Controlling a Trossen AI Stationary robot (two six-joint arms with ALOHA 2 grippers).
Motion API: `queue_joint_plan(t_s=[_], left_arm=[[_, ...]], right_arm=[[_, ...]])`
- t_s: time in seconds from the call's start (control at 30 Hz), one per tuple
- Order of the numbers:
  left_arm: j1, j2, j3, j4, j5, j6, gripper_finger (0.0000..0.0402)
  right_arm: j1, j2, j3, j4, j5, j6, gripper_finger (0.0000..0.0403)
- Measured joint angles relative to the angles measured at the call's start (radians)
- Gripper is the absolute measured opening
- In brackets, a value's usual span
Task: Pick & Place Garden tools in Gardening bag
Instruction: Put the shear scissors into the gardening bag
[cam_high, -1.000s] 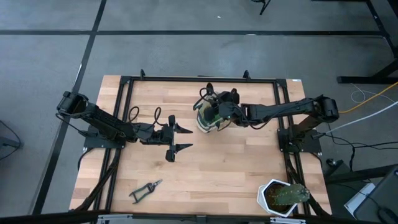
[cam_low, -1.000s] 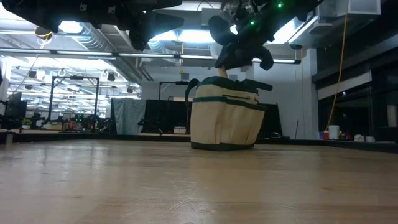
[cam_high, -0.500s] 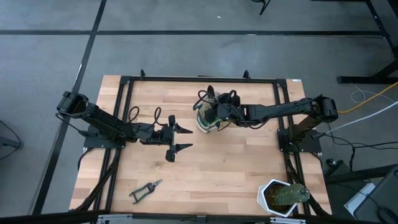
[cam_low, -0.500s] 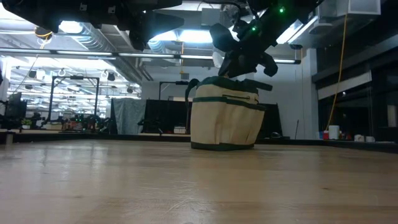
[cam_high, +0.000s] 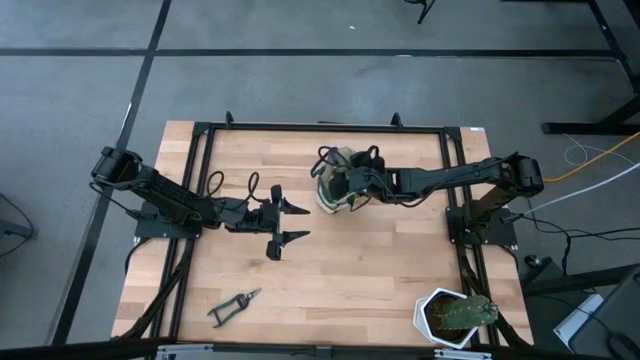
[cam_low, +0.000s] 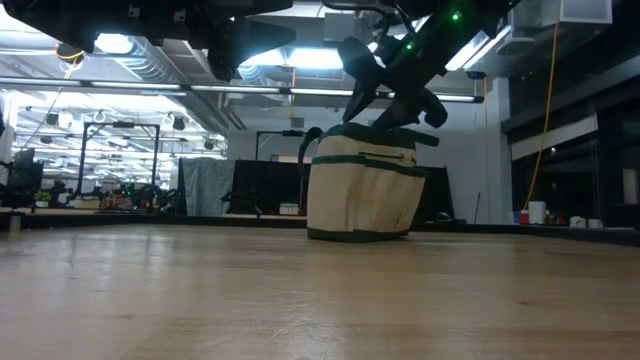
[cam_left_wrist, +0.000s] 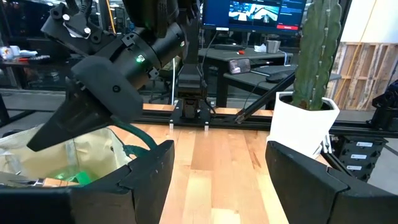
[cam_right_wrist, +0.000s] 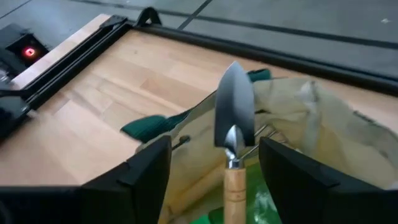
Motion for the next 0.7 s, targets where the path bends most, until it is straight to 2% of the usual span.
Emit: queue_joint_plan(t_s=[0.3, 0.5, 0.7], left_arm=[[0.000, 0.000, 0.000, 0.000, 0.000, 0.000, 0.0251], [0.000, 0.000, 0.000, 0.000, 0.000, 0.000, 0.0251], [0.000, 0.000, 0.000, 0.000, 0.000, 0.000, 0.0251]], right_arm=[[0.001, 0.000, 0.000, -0.001, -0.105, 0.007, 0.0250], [0.035, 0.000, 0.000, -0.006, -0.287, -0.027, 0.0250], [0.126, 0.000, 0.000, 0.044, -0.271, -0.134, 0.0250]])
